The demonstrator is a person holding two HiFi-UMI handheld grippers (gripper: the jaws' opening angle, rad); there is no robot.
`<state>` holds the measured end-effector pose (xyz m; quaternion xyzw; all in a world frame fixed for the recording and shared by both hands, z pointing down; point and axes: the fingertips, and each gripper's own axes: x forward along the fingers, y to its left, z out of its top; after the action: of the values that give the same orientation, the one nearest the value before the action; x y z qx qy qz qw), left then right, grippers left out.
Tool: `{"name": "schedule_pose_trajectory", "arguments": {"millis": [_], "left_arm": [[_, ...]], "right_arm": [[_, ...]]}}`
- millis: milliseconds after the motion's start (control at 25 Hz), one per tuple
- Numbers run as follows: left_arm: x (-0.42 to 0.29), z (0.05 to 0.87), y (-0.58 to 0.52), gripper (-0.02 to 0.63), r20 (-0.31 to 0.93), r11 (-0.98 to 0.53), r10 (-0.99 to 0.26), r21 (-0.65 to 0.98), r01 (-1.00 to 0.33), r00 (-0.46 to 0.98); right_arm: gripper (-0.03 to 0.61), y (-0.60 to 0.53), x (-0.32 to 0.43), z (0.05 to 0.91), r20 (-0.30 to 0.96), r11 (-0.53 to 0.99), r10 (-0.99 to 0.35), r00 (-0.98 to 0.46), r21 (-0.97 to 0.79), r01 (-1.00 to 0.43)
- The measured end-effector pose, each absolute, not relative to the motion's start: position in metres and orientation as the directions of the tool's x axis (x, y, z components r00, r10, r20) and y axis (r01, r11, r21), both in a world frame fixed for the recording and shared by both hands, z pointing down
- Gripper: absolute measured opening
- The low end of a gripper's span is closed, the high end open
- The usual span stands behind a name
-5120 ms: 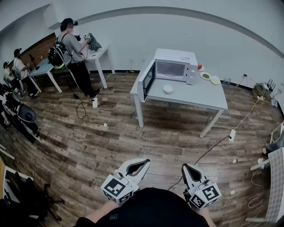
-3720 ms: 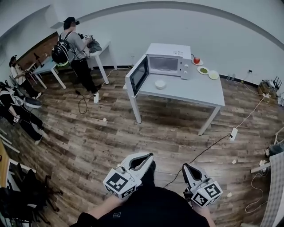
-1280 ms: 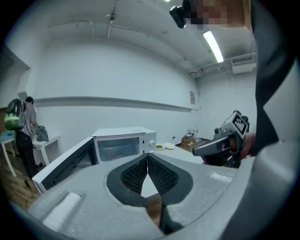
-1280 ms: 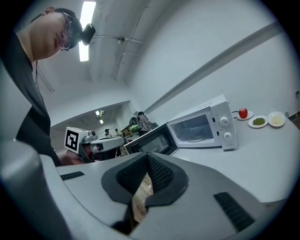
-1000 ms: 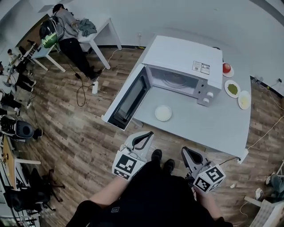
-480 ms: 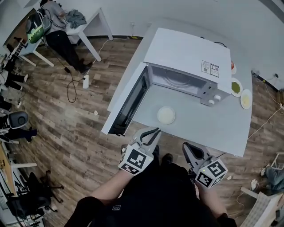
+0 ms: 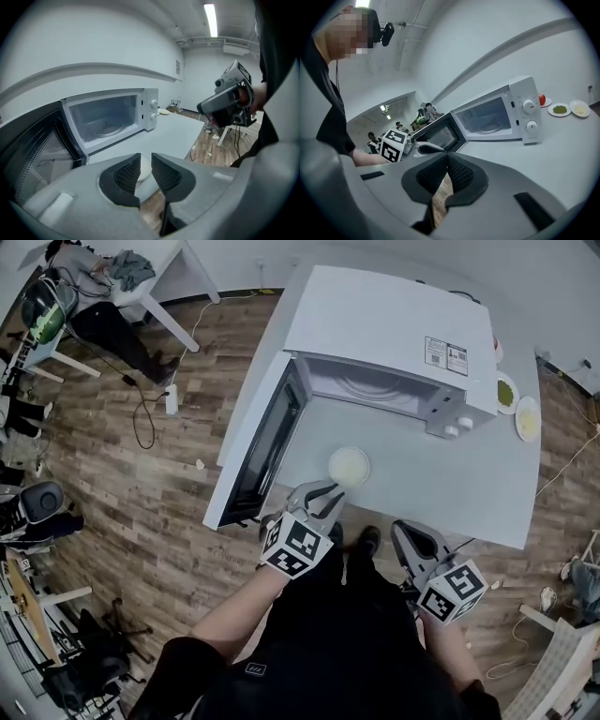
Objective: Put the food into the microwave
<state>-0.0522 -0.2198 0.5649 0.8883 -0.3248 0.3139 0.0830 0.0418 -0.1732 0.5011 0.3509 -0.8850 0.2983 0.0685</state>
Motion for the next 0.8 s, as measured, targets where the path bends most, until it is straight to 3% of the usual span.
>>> {"name": "schedule_pose_trajectory", "arguments": {"millis": [320,800], "left_arm": [[-0.036,0.616,-0.223,0.135,0.724,-0.851,-0.435,-0.136,-0.507,0.536],[-0.026,0.671,-0.227,0.14,0.81,-0.914,-0.375,-0.24,-0.328,0.451]], "right_arm": [[0.014,-0.171,0.053,0.517,0.335,0.532,-0.597,-0.729,-0.515,-0.672],[0.014,-0.157,0.052,0.543,0.397,0.496,-0.585,-0.707,-0.514,-0.699]]}}
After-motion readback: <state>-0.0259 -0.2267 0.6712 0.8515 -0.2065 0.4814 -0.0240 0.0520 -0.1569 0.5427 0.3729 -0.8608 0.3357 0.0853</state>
